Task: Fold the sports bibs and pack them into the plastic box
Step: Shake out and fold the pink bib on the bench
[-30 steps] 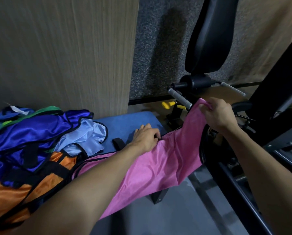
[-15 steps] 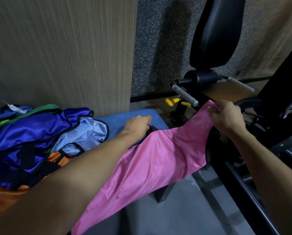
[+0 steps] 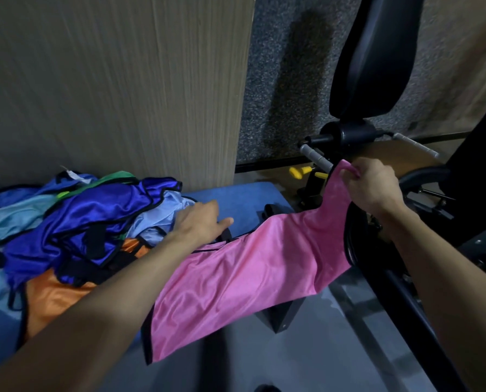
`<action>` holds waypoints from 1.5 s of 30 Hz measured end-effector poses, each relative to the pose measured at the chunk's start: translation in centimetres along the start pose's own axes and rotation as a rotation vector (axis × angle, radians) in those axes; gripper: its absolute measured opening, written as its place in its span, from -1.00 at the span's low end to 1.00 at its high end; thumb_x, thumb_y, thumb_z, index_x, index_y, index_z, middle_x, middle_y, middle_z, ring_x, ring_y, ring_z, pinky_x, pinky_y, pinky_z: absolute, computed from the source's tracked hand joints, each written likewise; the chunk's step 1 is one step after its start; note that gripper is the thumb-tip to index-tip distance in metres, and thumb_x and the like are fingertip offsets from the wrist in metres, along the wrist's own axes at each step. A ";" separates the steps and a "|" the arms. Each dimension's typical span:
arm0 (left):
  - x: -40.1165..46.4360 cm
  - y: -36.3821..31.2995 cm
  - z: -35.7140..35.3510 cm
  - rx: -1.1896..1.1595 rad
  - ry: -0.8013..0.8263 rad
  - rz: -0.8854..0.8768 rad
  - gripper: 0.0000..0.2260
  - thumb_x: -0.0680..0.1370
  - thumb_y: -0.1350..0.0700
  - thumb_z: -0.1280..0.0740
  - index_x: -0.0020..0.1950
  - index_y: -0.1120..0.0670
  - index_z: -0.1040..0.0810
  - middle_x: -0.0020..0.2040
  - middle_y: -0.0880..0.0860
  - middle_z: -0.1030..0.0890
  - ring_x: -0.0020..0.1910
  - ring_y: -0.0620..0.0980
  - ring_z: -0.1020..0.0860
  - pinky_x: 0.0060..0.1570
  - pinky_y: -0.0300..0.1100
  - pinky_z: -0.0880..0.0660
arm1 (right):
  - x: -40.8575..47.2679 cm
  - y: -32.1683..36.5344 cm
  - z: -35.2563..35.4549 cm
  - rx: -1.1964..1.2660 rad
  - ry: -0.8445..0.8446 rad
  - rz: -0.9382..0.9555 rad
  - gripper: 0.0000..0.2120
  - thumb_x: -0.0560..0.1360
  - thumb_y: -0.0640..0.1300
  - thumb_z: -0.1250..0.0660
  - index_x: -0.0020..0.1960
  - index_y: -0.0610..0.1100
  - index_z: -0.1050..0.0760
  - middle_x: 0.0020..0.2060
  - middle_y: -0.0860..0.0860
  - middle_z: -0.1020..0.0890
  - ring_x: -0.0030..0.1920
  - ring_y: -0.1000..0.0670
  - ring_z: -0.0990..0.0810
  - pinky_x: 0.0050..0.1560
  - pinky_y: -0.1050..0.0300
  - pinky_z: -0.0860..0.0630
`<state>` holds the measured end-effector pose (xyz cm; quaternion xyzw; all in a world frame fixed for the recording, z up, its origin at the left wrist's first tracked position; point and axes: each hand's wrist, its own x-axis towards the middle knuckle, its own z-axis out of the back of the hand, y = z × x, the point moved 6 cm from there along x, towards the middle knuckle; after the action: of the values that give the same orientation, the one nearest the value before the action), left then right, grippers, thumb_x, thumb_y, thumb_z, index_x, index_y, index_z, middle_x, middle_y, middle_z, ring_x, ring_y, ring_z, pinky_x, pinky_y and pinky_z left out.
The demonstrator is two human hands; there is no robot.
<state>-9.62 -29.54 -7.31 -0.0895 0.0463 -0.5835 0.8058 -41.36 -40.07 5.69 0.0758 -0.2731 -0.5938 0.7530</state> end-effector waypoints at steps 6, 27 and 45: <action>-0.2 0.0 -2.2 -0.297 0.108 0.054 -0.83 0.52 -0.05 -0.46 0.09 -0.10 -0.65 0.09 0.00 -0.68 0.16 0.07 -0.63 0.16 -0.01 -0.56 | -0.4 0.6 -0.5 -0.014 0.008 0.022 -0.74 0.60 0.00 -0.23 -0.18 -0.13 -0.47 -0.28 -0.15 -0.54 -0.29 -0.22 -0.48 -0.24 0.04 -0.37; -0.8 -1.9 -2.8 -0.269 0.227 -0.453 -0.79 0.58 0.18 -0.37 0.15 -0.08 -0.60 -0.03 -0.03 -0.42 -0.04 -0.07 -0.46 0.02 -0.22 -0.38 | -0.2 1.0 -1.2 0.014 0.023 0.053 -0.75 0.60 0.04 -0.22 -0.15 -0.08 -0.48 -0.25 -0.16 -0.57 -0.28 -0.21 -0.49 -0.25 0.06 -0.36; -3.1 2.4 2.7 -0.075 0.008 -0.482 -0.73 0.51 0.24 -0.42 0.16 -0.01 -0.56 -0.06 -0.09 -0.54 -0.06 -0.05 -0.51 -0.01 -0.09 -0.47 | -0.6 1.9 -0.5 0.011 0.008 0.065 -0.74 0.59 0.02 -0.22 -0.22 -0.09 -0.42 -0.27 -0.18 -0.56 -0.26 -0.27 -0.51 -0.25 0.02 -0.39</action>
<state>-7.91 -25.62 -5.19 -0.1256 0.0485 -0.7570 0.6394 -39.56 -39.10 5.89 0.0737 -0.2756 -0.5671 0.7727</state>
